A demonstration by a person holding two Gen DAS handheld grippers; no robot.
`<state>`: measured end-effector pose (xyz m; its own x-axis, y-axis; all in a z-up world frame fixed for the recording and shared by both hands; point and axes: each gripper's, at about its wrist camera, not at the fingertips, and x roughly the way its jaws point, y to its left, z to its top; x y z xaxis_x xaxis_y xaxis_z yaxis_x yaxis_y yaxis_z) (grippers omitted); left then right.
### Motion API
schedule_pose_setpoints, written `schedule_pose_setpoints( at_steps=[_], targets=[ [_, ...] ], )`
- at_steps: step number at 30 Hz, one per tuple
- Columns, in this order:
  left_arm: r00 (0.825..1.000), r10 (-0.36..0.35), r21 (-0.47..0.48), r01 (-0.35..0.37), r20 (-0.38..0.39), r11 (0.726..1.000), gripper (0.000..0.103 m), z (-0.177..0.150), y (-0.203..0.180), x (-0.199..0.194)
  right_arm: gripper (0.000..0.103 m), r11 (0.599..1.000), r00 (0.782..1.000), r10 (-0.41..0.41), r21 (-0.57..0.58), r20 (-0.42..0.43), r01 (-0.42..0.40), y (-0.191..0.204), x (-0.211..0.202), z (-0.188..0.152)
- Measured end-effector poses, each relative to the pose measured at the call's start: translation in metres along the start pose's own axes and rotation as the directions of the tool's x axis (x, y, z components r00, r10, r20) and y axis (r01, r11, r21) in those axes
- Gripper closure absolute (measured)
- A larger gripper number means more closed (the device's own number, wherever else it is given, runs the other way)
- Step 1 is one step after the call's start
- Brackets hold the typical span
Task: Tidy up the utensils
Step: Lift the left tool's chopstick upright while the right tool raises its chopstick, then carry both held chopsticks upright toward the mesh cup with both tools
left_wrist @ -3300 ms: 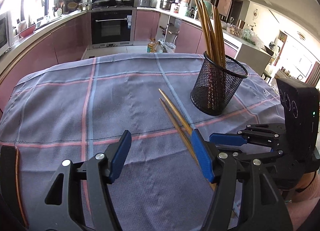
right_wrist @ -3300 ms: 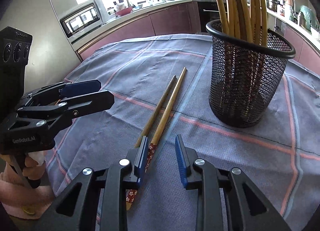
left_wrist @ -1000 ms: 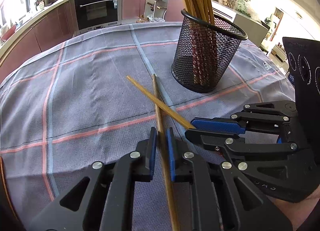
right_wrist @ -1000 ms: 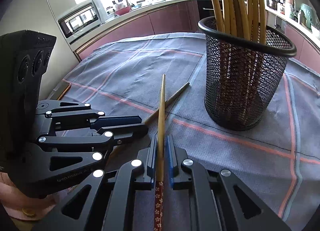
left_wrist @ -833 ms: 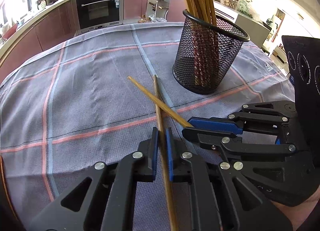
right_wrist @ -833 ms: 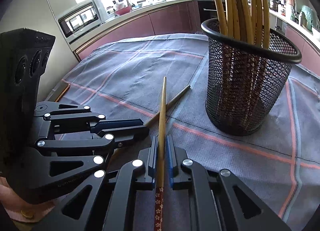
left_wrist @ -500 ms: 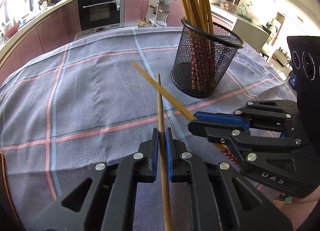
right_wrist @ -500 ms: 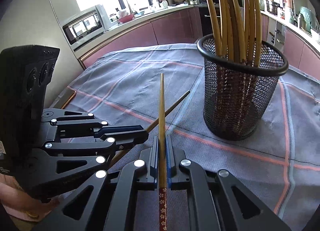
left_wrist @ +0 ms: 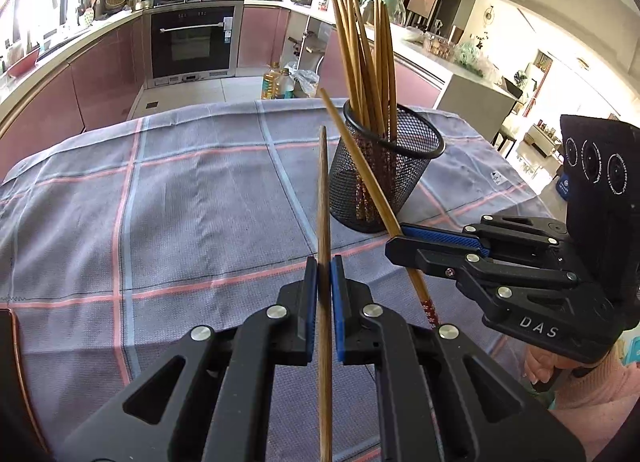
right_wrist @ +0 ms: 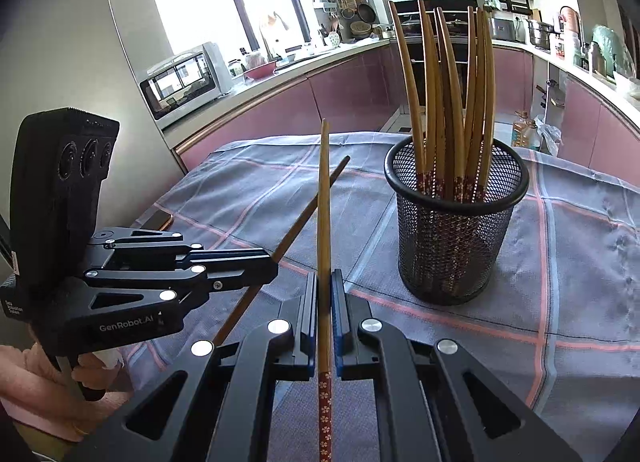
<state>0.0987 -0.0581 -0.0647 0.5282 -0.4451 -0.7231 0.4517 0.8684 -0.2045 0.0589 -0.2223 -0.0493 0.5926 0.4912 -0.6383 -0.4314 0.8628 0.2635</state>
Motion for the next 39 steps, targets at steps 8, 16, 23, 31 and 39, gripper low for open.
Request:
schedule_pose_setpoints(
  at_steps=[8,16,23,31,39],
  targets=[
    [0.999,-0.024,-0.008,0.025,0.028,1.000,0.095,0.002,0.000,-0.016,0.097,1.000,0.999,-0.009,0.005,0.045,0.009,-0.001,-0.016,0.003],
    [0.998,-0.035,-0.008,0.035,0.048,0.999,0.095,0.005,0.000,-0.027,0.097,1.000,0.997,-0.015,0.007,0.071,0.015,-0.002,-0.025,0.004],
    [0.996,-0.050,-0.004,0.050,0.072,0.999,0.095,0.007,0.000,-0.033,0.097,1.000,0.996,-0.021,0.009,0.089,0.020,-0.004,-0.031,0.005],
    [0.994,-0.064,-0.008,0.065,0.086,0.998,0.095,0.008,-0.001,-0.041,0.097,1.000,0.995,-0.025,0.011,0.102,0.024,-0.007,-0.035,0.007],
    [0.991,-0.082,-0.005,0.083,0.102,0.997,0.095,0.009,-0.002,-0.049,0.097,1.000,0.993,-0.027,0.016,0.112,0.025,-0.009,-0.038,0.009]
  ],
)
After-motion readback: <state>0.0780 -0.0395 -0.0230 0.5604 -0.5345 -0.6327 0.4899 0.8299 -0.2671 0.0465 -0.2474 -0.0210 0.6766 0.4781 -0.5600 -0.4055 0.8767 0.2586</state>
